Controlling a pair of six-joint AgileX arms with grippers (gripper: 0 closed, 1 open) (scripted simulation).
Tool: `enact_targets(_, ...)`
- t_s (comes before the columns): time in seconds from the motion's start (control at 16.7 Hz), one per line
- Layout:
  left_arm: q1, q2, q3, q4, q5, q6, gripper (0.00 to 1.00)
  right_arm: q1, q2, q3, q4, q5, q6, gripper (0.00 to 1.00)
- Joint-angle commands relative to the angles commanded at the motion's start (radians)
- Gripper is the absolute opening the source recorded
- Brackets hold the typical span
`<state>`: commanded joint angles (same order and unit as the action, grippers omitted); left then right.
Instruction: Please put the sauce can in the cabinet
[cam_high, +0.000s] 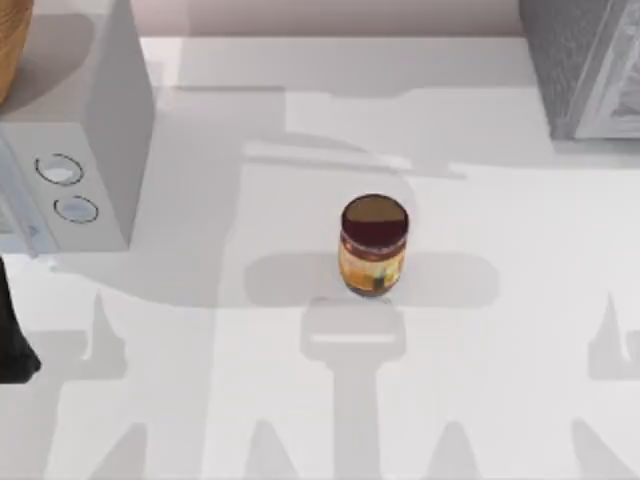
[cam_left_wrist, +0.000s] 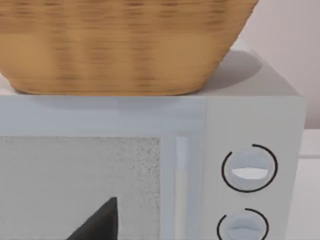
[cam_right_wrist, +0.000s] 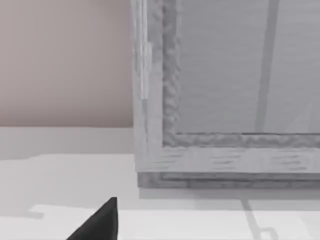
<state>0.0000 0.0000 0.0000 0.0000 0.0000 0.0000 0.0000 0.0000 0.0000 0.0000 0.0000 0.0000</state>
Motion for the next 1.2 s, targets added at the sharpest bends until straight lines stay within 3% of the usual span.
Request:
enact_targets(0.24, 0.0, 0.0, 0.0, 0.0, 0.0, 0.0, 1.0, 0.009, 0.03, 0.014, 0.014, -0.024, -0.007, 1.0)
enact_targets(0.48, 0.0, 0.0, 0.0, 0.0, 0.0, 0.0, 1.0, 0.048, 0.214, 0.088, 0.088, -0.148, -0.046, 1.0)
enact_targets(1.2, 0.0, 0.0, 0.0, 0.0, 0.0, 0.0, 1.0, 0.173, 1.399, 0.544, 0.528, -0.824, -0.242, 1.0)
